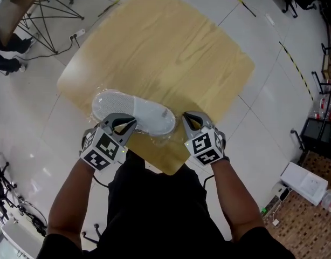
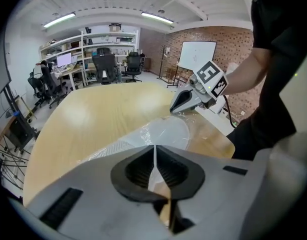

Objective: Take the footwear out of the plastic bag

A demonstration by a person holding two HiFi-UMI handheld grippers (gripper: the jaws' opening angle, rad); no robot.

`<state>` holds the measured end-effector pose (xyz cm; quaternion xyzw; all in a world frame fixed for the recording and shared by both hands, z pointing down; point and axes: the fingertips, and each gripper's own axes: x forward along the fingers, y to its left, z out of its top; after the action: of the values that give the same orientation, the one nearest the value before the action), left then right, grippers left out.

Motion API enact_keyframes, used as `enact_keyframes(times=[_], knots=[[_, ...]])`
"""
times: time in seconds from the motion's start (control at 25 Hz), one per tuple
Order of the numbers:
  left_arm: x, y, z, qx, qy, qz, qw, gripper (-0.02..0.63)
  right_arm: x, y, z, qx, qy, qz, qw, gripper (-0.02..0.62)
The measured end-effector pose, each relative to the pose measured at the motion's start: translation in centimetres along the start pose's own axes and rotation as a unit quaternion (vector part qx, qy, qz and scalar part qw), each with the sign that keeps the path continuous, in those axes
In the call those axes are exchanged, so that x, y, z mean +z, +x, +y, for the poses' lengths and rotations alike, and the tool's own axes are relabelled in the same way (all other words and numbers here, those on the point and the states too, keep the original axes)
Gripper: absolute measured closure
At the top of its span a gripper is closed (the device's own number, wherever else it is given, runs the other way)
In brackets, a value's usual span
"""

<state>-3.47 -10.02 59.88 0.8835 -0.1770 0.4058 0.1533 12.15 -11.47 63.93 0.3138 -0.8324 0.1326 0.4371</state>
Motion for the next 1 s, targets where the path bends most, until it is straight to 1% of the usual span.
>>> enact_keyframes(times=[0.2,0.32,0.36,0.4,0.44,0.52,0.6,0.64,0.72,0.8,0.84,0.92,1.0], knots=[[-0.4,0.3,0.3,0.01,-0.022,-0.009,0.9997,0.592,-1.5,-1.5,-1.2,-0.026,0.016,0.016,0.999,0.584],[-0.4,0.1,0.5,0.011,-0.034,-0.02,0.9992,0.591,-1.2,-2.9,-0.7,-0.028,0.031,0.008,0.999,0.584],[0.0,0.0,0.3,0.008,-0.033,-0.025,0.9991,0.578,-0.9,-3.4,0.0,-0.022,0.038,-0.001,0.999,0.584],[0.7,0.0,-0.1,0.004,-0.026,-0.03,0.9992,0.545,-0.5,-3.9,1.0,-0.011,0.044,-0.011,0.999,0.584],[1.6,-0.1,-0.6,0.0,-0.015,-0.037,0.9992,0.528,-0.1,-4.3,2.3,0.001,0.048,-0.019,0.999,0.581],[3.3,-0.1,-1.3,-0.002,0.002,-0.055,0.9985,0.517,0.2,-4.5,5.1,0.018,0.038,-0.02,0.999,0.575],[4.1,0.4,-1.4,0.001,0.01,-0.057,0.9983,0.515,-0.2,-3.9,7.5,0.031,0.02,-0.007,0.999,0.571],[4.1,0.9,-1.4,0.001,0.021,-0.047,0.9987,0.512,-0.5,-3.5,8.5,0.037,0.011,0.002,0.999,0.568],[3.5,2.0,-1.3,-0.002,0.057,-0.011,0.9983,0.477,-1.2,-2.8,9.9,0.044,-0.006,0.02,0.999,0.56],[2.7,3.0,-1.2,-0.013,0.095,0.026,0.9951,0.443,-1.7,-2.6,10.4,0.049,-0.01,0.032,0.998,0.549],[2.4,3.5,-1.2,-0.018,0.108,0.04,0.9932,0.443,-2.0,-2.7,10.5,0.05,-0.008,0.035,0.998,0.546],[1.8,4.3,-1.1,-0.024,0.12,0.059,0.9908,0.442,-2.6,-3.1,10.5,0.05,-0.01,0.042,0.998,0.545],[1.8,4.8,-0.8,-0.027,0.112,0.063,0.9913,0.442,-3.3,-3.4,10.4,0.047,-0.012,0.05,0.998,0.545]])
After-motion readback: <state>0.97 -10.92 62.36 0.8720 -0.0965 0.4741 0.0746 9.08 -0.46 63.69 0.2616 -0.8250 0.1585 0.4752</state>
